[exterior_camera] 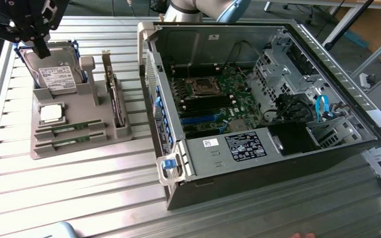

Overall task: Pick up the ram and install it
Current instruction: 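Pick up the ram and move it above insertion slot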

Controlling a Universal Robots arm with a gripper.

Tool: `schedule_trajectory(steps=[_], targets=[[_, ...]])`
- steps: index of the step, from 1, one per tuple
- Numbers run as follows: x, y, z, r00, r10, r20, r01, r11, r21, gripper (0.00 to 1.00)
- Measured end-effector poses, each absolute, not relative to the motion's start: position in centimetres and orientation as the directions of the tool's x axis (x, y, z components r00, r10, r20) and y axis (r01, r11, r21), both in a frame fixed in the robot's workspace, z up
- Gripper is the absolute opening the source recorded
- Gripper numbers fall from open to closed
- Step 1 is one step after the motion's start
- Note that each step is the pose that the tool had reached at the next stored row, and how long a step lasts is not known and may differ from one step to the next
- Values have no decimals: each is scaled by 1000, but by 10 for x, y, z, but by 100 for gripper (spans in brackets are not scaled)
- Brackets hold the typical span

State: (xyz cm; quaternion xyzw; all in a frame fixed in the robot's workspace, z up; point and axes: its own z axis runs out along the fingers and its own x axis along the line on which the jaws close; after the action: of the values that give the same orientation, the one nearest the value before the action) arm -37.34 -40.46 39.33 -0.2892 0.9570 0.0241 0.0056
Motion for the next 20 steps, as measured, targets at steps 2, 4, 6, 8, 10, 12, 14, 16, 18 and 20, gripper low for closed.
schedule_trajectory(steps=[2, 4, 6, 8, 10, 12, 14, 16, 18, 20], targets=[[-373, -405, 393, -819, -573, -25, -574, 818, 43, 11], [-373, -405, 393, -804, -595, -25, -595, 803, 43, 11], [-373, -405, 393, -787, -617, -25, -617, 786, 43, 11], [-373, -405, 393, -771, -637, -25, -637, 770, 43, 11], [-373, -405, 393, -754, -657, -25, -657, 753, 43, 11], [-373, -405, 393, -733, -679, -25, -680, 732, 43, 11], [-373, -405, 393, -711, -702, -25, -703, 710, 43, 11], [-373, -405, 393, -689, -724, -25, -724, 688, 43, 11], [-373, -405, 393, -669, -743, -25, -743, 668, 43, 11], [-373, -405, 393, -647, -762, -25, -763, 646, 43, 11]])
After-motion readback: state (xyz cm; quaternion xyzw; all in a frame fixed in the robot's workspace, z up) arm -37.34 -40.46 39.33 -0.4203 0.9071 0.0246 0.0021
